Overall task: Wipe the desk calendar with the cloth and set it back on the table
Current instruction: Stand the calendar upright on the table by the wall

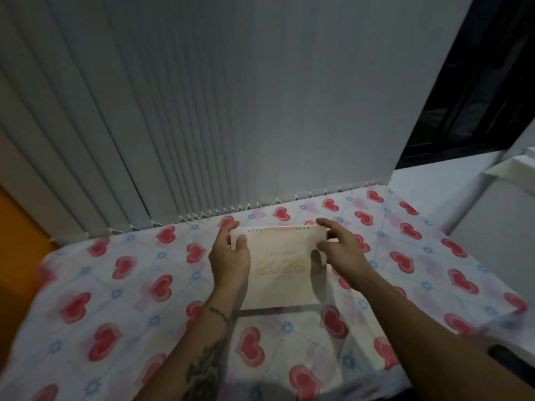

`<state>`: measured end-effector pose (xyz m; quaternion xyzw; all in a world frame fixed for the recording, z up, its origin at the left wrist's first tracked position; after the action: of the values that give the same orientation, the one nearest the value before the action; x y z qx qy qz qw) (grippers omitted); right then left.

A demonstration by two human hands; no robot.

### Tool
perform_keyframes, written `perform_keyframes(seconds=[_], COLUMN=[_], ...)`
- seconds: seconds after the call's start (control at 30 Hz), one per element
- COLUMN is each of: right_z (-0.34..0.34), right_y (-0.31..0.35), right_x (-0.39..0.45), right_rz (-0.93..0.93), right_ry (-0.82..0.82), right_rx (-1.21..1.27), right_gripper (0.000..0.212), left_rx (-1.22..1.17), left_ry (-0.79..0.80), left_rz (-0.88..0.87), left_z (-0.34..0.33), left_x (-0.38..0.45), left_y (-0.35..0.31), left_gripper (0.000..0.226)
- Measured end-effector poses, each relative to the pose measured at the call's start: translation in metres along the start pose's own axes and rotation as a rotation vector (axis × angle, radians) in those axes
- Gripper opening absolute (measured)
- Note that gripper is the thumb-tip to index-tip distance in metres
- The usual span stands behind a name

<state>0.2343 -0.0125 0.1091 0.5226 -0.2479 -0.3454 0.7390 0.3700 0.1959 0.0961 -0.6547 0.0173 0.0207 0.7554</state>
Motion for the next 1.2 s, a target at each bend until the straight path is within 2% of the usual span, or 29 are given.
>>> perform_keyframes(seconds=[0.17,0.4,0.67,0.97,1.2], right_z=[-0.010,-0.019,-0.034,-0.064,-0.079], right_y=[-0.005,-0.002,0.012,0.009,-0.003], right_x=[0.006,0.043,0.135,0.235,0.260], right_rz=[0.010,0.068,0.110,0.084,0.113], right_ry=[0.038,0.058,0.103,0.156,0.182], right_rx=[-0.046,-0.109,-0.092,-0.093,-0.105], right_gripper=[0.051,0.048,0.049,0.054,0.059], left_rx=[0.121,0.198,0.130,0.191,0.218], left_ry=[-0.007,-0.018,-0.064,-0.065,-0.114], left_rz=[-0.089,-0.073,0.071,0.004,0.000], left_z=[0.012,0.002,-0.046,-0.114,-0.129], left_x=[0.013,0.042,0.103,0.181,0.196], left_y=[0.000,-0.007,-0.008,-0.020,-0.012], left_gripper=[0.020,0.018,0.016,0.018,0.018])
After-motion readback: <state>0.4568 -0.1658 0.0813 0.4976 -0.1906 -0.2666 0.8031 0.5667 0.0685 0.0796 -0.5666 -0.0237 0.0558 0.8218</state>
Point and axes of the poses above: each hand's wrist, its own x-axis towards the middle knuckle, its own z-axis out of the back of the hand, y = z × x, the point moved 6 cm from there along x, towards the middle knuckle, and after that the axes turned 7 degrees about -y, right-handed, at the moved point
